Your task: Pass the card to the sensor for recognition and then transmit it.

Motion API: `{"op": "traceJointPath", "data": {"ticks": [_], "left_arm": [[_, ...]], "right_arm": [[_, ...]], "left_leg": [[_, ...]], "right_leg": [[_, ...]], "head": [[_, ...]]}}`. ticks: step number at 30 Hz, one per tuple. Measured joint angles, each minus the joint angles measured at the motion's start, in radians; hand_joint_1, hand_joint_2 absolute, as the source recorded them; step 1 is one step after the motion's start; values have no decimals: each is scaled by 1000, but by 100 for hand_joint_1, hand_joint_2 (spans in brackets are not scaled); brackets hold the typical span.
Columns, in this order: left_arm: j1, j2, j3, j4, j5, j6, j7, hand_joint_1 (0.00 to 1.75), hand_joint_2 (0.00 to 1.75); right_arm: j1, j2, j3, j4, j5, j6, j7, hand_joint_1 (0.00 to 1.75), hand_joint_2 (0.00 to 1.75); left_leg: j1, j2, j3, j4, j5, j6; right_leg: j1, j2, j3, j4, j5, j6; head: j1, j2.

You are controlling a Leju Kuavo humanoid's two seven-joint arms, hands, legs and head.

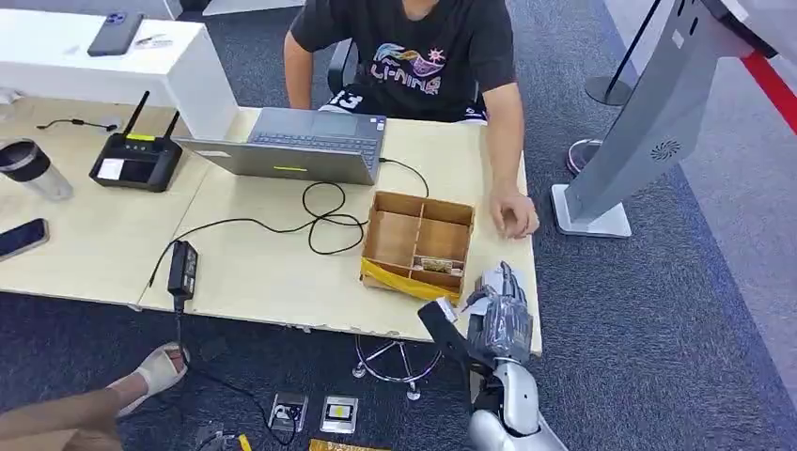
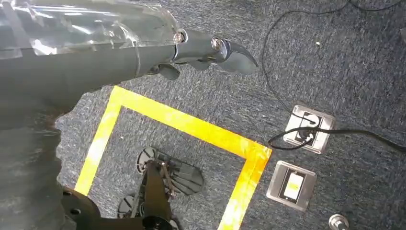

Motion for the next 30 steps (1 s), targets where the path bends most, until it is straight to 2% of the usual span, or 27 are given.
{"op": "traceJointPath", "data": {"ticks": [6, 12, 30], "left_arm": [[0, 0, 0, 0, 2, 4, 8, 0, 175], [0, 2, 0, 0, -6, 2, 16, 0, 175], [0, 9, 0, 0, -24, 0, 18, 0, 175]], "right_arm": [[-16, -14, -9, -67, 0, 2, 13, 175, 175], [-38, -28, -10, -68, -30, 4, 39, 175, 175], [-63, -56, -35, 82, -117, 1, 36, 175, 175]], "left_leg": [[0, 0, 0, 0, 0, 0], [0, 0, 0, 0, 0, 0], [0, 0, 0, 0, 0, 0]], "right_leg": [[0, 0, 0, 0, 0, 0], [0, 0, 0, 0, 0, 0], [0, 0, 0, 0, 0, 0]], "head": [[0, 0], [0, 0], [0, 0]]}}
